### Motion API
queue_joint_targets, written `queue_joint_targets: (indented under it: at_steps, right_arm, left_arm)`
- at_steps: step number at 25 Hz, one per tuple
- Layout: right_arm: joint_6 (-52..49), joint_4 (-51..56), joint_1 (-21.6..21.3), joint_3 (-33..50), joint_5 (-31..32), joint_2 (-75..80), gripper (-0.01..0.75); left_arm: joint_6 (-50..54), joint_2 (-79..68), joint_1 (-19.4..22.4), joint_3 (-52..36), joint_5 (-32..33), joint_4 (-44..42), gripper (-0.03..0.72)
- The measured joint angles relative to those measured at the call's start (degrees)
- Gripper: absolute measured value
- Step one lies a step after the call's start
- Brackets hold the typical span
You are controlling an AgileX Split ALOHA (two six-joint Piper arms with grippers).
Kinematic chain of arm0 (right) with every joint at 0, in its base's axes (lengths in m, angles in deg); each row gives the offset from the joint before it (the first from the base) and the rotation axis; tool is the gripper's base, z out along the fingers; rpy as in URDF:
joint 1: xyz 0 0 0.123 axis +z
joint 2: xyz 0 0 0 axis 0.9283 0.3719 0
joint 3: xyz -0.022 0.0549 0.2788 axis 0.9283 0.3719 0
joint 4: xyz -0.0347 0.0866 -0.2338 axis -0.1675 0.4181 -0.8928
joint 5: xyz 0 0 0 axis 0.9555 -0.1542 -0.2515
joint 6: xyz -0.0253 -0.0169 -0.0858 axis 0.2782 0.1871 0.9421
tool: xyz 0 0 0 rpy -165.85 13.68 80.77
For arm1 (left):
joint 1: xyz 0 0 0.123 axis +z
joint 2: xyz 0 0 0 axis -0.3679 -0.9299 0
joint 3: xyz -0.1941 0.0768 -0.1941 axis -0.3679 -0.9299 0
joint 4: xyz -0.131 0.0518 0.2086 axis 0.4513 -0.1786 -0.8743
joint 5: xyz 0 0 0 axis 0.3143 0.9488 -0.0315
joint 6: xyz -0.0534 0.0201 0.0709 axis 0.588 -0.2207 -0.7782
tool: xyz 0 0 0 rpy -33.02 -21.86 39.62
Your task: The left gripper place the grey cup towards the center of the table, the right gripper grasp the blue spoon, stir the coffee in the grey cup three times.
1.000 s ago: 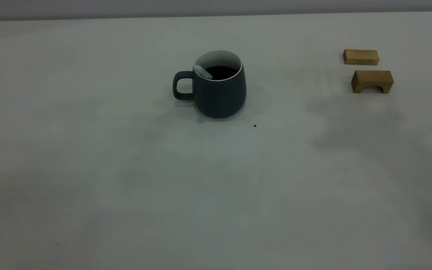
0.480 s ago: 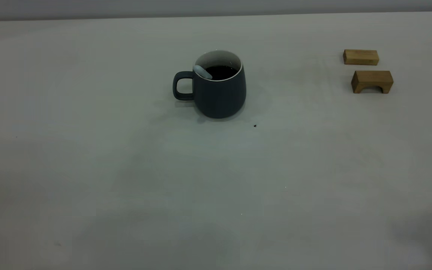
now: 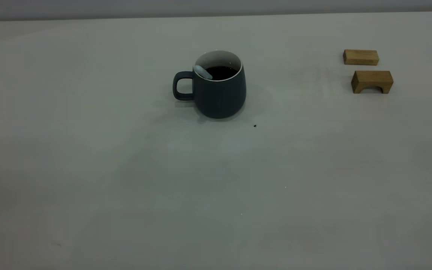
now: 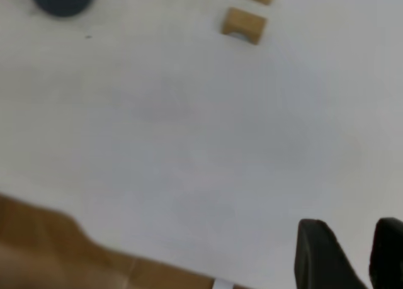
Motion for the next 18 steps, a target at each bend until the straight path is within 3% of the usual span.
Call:
queue_joint_targets:
  at_steps: [8, 18]
  right_arm:
    - [-3.4, -0.55, -4.88, 7.09, -3.18, -8.74, 0.237]
    - [-6.26, 2.06, -5.44, 7.2, -3.67, -9.78, 0.237]
  left_arm:
    - [0.0, 0.0, 0.0, 0.0, 0.0, 0.0, 0.591]
    - [0.0, 0.0, 0.0, 0.0, 0.0, 0.0, 0.591]
